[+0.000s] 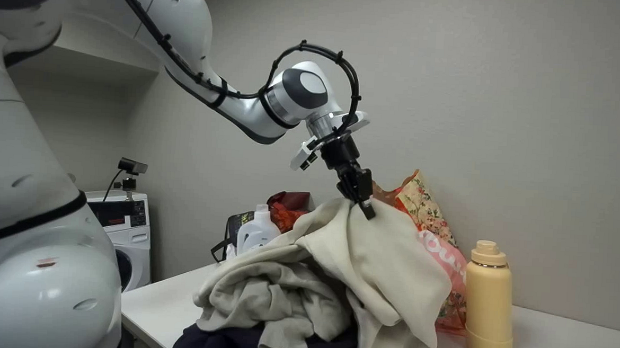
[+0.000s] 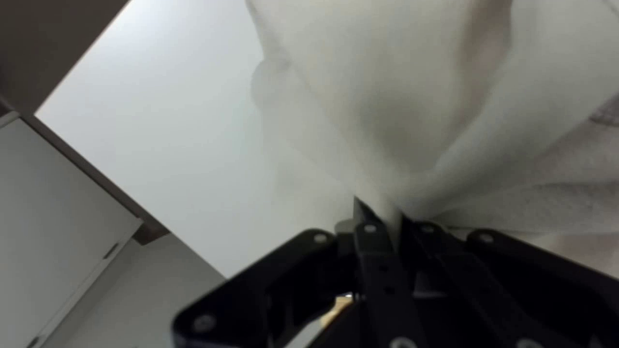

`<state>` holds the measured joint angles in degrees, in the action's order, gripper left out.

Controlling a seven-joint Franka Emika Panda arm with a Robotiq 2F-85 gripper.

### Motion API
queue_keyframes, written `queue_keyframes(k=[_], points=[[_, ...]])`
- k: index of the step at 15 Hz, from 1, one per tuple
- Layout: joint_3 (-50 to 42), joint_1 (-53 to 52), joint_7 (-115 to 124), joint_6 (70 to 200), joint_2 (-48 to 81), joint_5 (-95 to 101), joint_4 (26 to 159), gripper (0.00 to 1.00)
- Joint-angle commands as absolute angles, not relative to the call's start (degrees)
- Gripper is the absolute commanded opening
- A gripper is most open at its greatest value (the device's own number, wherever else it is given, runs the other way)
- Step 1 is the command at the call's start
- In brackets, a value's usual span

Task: Separate the gray clothes from the blue clothes

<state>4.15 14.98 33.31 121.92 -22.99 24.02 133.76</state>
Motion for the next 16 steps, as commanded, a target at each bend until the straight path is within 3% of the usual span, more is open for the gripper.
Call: queue_keyframes(k=[1, 9, 16], points=[[3.5, 18.5, 43.2, 124.8, -21.5, 31.9, 132.7, 0.02], [0.4, 20.1, 74.6, 123.9, -17.6, 55.6, 134.3, 0.02], [-4.0, 16.3, 90.5, 110.6, -11.0, 65.0, 132.3, 0.02]])
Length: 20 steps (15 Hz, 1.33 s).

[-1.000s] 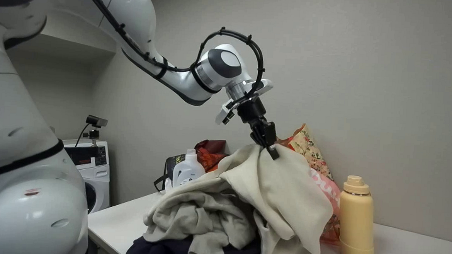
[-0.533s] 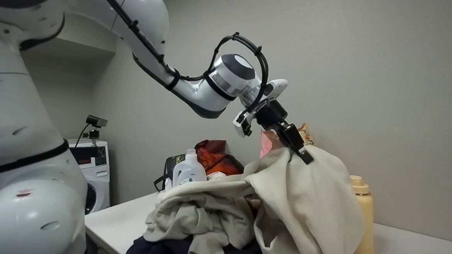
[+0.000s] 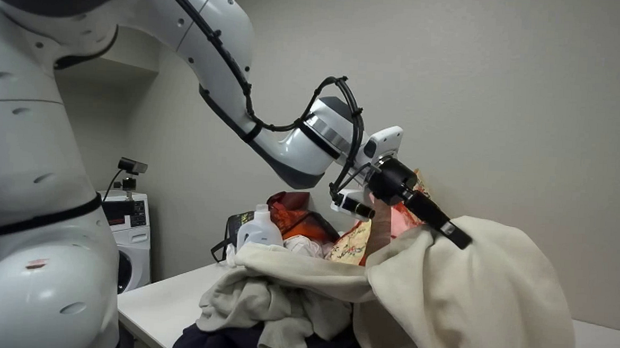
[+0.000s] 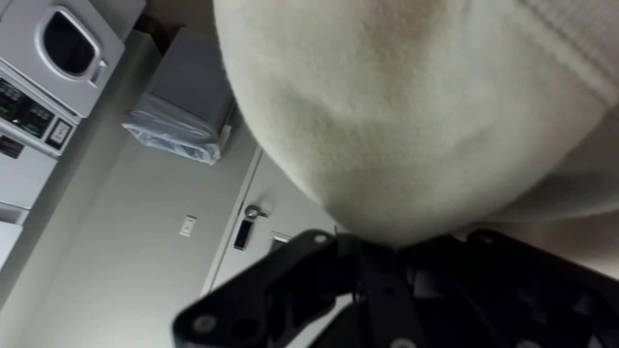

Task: Separate the gray clothes from the blue clothes

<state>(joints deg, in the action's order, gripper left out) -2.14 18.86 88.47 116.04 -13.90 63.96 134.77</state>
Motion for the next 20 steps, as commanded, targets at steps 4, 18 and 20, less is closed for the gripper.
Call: queue_keyframes(k=[4, 18, 20], points=[[-7.2, 14.7, 88.7, 109.3, -7.9, 63.6, 130.7, 0.02], [-10.2, 10.7, 65.4, 126.1, -11.3, 49.6, 138.9, 1.00], [-8.4, 8.7, 61.1, 126.9, -12.3, 46.5, 139.6, 1.00]])
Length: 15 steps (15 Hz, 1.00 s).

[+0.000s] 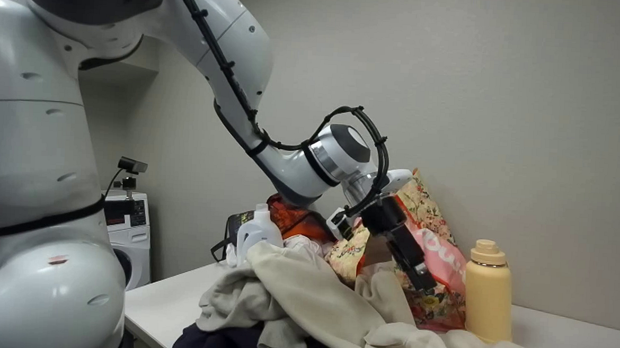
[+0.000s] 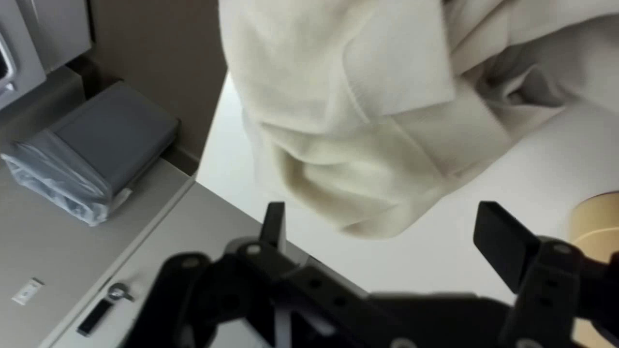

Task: Separate the gray clothes from the blue clothes

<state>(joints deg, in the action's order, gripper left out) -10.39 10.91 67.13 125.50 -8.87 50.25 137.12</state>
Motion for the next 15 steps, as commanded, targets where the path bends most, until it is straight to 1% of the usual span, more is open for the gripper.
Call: queue_keyframes(k=[1, 8, 15], points=[[-7.2, 7.6, 58.4, 126.4, -13.3, 44.6, 139.4, 1.00], [-0.9, 1.6, 30.8, 118.2, -20.6, 25.0, 133.7, 1.00], [2.4, -2.5, 11.4, 110.3, -20.6, 9.2, 132.7, 1.00]])
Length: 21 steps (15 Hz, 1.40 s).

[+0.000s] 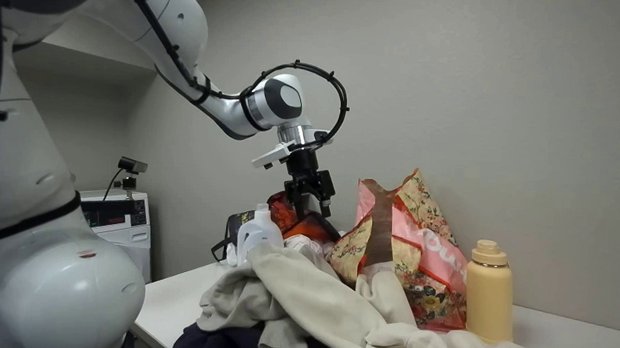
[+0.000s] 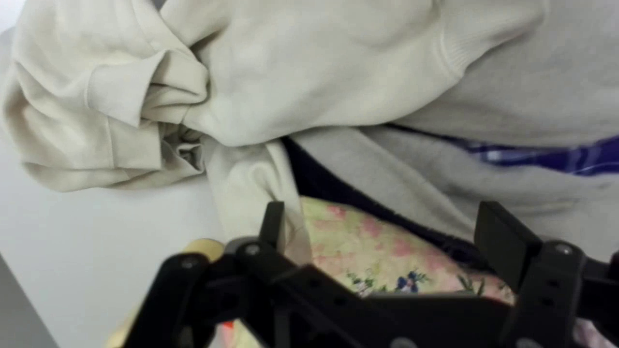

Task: Separate the gray clothes from the blue clothes

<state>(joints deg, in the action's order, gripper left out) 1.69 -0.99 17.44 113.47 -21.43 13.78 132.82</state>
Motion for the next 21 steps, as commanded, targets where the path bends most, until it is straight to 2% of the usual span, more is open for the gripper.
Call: queue_keyframes(k=[1, 8, 16, 17, 18, 21], points=[[2.8, -3.2, 9.6, 109.7, -20.2, 7.5, 133.3, 1.00], [4.2, -6.3, -1.3, 100.7, -14.0, 2.2, 135.4, 1.00], [4.0, -5.1, 3.1, 117.1, -11.4, 1.8, 142.7, 1.00], [4.1, -5.0, 3.1, 118.4, -11.3, 2.1, 143.3, 0.75], [4.0, -5.0, 3.2, 119.3, -11.2, 2.1, 143.6, 0.72], [3.5, -4.2, 3.2, 118.6, -10.7, 2.5, 142.6, 0.50]])
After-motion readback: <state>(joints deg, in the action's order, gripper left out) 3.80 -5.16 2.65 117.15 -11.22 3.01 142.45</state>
